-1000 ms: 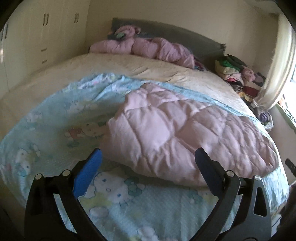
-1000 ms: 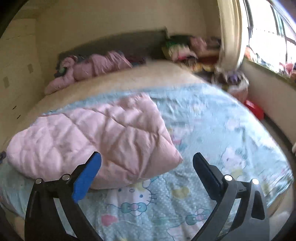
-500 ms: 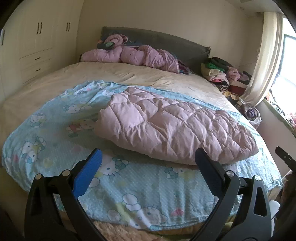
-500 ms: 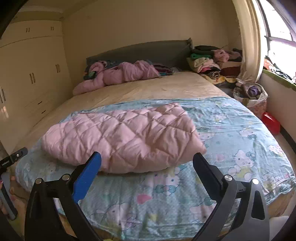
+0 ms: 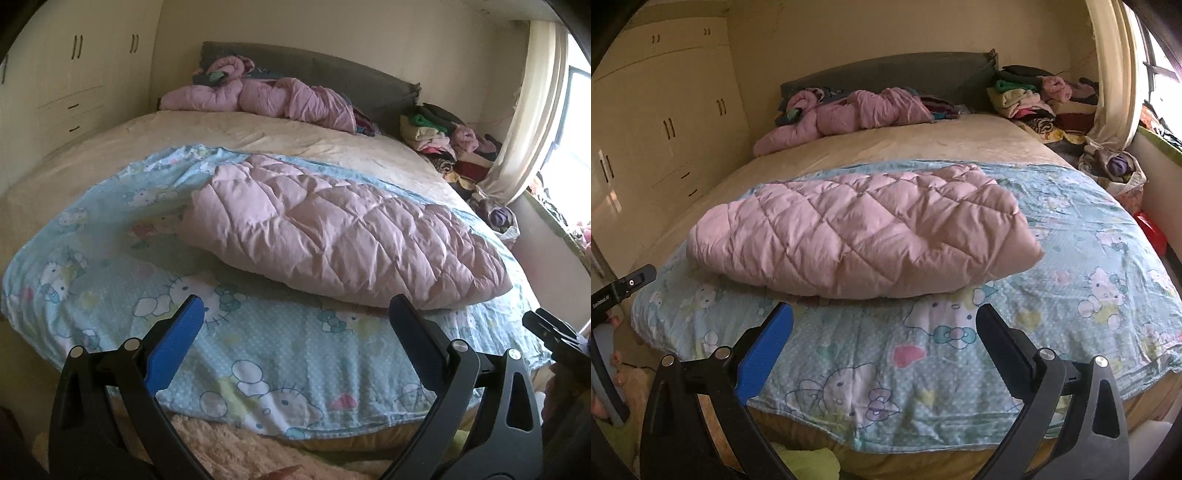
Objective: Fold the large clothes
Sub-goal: 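Open both tools and withdraw them from the folded jacket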
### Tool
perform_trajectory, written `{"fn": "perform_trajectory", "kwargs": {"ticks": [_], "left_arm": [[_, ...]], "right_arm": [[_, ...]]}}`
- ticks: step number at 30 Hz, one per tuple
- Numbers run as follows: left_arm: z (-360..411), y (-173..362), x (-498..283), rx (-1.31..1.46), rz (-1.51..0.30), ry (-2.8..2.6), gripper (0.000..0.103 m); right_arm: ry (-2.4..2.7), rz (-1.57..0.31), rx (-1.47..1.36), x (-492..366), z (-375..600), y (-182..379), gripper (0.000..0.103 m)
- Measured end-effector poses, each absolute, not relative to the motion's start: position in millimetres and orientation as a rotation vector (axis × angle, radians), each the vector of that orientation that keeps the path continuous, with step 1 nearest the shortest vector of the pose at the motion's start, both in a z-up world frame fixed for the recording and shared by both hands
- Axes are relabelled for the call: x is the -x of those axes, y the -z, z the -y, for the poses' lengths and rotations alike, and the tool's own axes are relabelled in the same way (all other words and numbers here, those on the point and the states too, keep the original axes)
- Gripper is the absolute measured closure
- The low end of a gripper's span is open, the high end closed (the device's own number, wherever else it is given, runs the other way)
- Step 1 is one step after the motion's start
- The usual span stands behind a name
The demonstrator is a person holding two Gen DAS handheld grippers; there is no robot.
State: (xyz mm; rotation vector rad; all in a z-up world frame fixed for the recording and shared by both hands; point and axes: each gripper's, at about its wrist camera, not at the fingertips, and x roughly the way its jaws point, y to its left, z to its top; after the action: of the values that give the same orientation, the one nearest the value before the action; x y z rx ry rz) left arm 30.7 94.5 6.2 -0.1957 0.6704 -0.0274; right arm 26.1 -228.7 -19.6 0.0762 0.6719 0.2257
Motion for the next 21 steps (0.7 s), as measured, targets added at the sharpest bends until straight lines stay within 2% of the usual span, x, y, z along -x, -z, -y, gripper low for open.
{"fn": "perform_trajectory", "kwargs": {"ticks": [21], "left_arm": [[-93.1,-4.4,-30.5,0.183,-0.672,0.018,0.009]], "right_arm": [[-0.248,-0.662,-0.081,-21.2,224.2,15.4,0.004]]}}
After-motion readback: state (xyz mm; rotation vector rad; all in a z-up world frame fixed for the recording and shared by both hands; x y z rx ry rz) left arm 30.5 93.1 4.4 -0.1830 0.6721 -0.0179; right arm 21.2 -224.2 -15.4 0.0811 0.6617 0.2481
